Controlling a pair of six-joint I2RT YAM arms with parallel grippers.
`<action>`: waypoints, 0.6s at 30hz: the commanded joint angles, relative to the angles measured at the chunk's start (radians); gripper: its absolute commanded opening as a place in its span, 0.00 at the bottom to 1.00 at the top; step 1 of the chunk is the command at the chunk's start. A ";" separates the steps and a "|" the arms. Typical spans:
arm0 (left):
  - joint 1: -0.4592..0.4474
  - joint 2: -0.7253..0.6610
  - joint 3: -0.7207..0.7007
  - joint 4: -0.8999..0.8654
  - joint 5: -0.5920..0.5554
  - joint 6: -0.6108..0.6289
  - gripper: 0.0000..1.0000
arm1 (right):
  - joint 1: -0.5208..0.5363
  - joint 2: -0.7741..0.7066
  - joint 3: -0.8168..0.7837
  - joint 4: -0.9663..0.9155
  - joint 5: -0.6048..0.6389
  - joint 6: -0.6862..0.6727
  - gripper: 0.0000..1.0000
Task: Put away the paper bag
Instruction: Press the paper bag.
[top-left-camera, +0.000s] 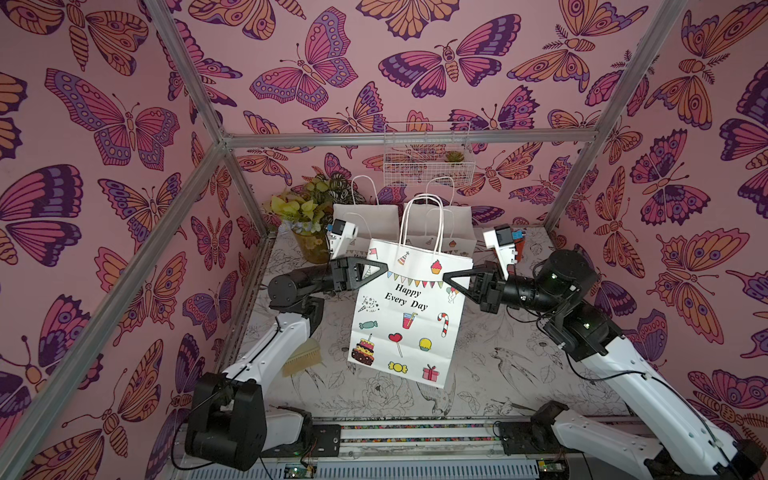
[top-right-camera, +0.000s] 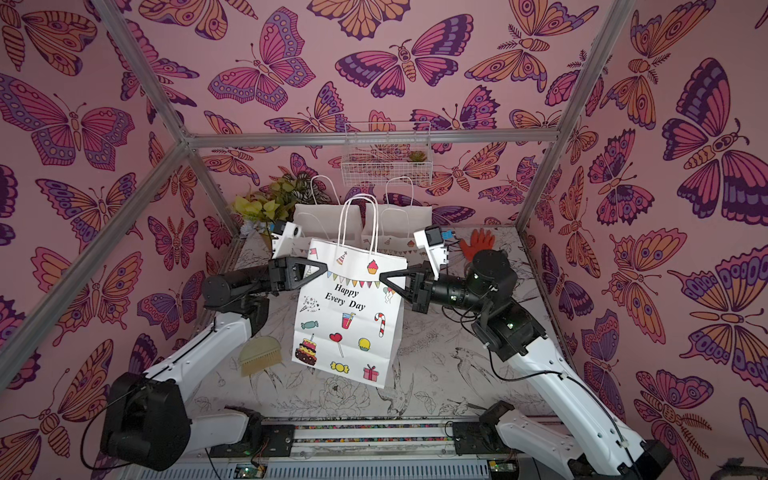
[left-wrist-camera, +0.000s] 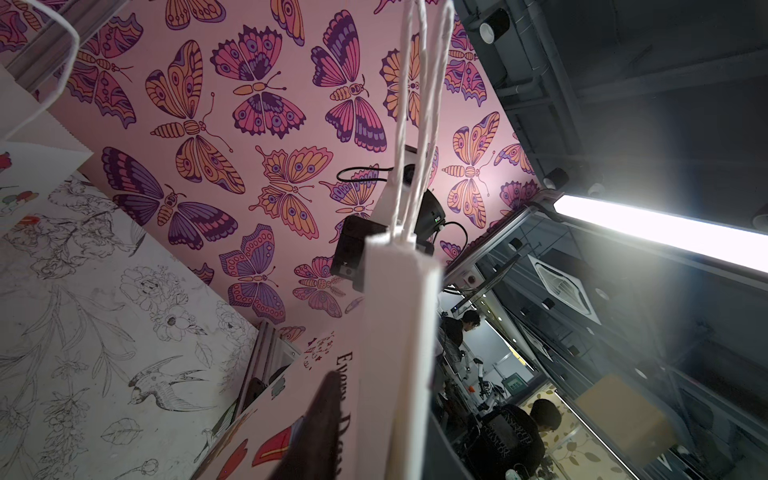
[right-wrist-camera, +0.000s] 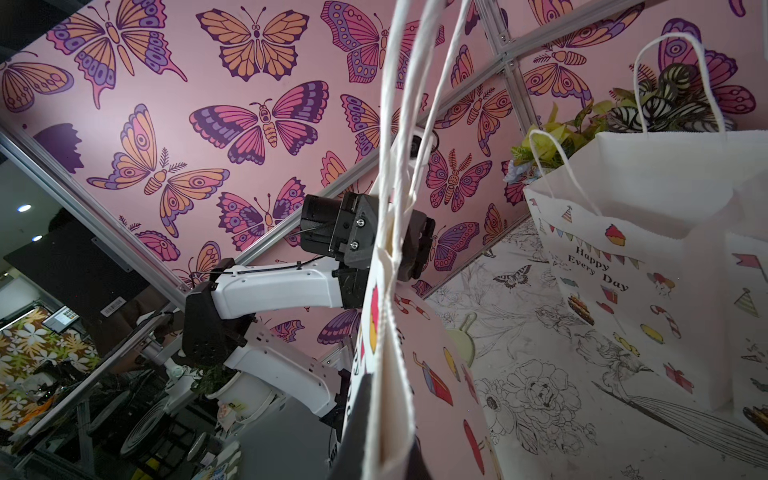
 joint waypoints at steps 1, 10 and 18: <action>0.003 -0.062 -0.021 0.029 0.010 0.008 0.55 | 0.008 0.002 0.026 -0.028 0.031 -0.047 0.00; 0.003 -0.215 0.052 -0.408 -0.052 0.366 1.00 | -0.136 0.027 0.070 -0.133 -0.185 -0.091 0.00; -0.015 -0.370 0.056 -0.865 -0.281 0.824 1.00 | -0.255 0.096 0.090 -0.068 -0.506 -0.059 0.00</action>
